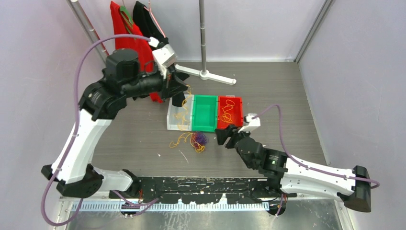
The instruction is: Untangle the cables
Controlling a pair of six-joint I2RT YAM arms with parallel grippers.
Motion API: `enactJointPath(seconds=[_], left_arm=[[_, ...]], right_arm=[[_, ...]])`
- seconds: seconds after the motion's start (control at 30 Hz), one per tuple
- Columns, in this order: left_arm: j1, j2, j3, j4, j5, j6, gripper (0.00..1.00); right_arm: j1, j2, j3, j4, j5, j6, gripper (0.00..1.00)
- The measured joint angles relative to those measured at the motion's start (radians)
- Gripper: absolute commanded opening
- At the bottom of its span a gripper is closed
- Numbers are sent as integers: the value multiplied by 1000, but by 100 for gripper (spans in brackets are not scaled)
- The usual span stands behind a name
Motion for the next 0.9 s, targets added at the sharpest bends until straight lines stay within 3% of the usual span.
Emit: enactJointPath(seconds=[0.13, 0.33, 0.53, 0.9], left_arm=[[-7, 101, 2, 60, 5, -50, 0], [-25, 268, 68, 95, 2, -116, 0], [-58, 396, 135, 115, 2, -144, 0], [-91, 719, 406, 105, 5, -146, 0]], right_arm=[[-18, -101, 0, -155, 232, 90, 66], [-68, -151, 0, -369, 393, 204, 66], [-112, -185, 0, -491, 484, 301, 66], [-149, -213, 0, -536, 537, 357, 66]])
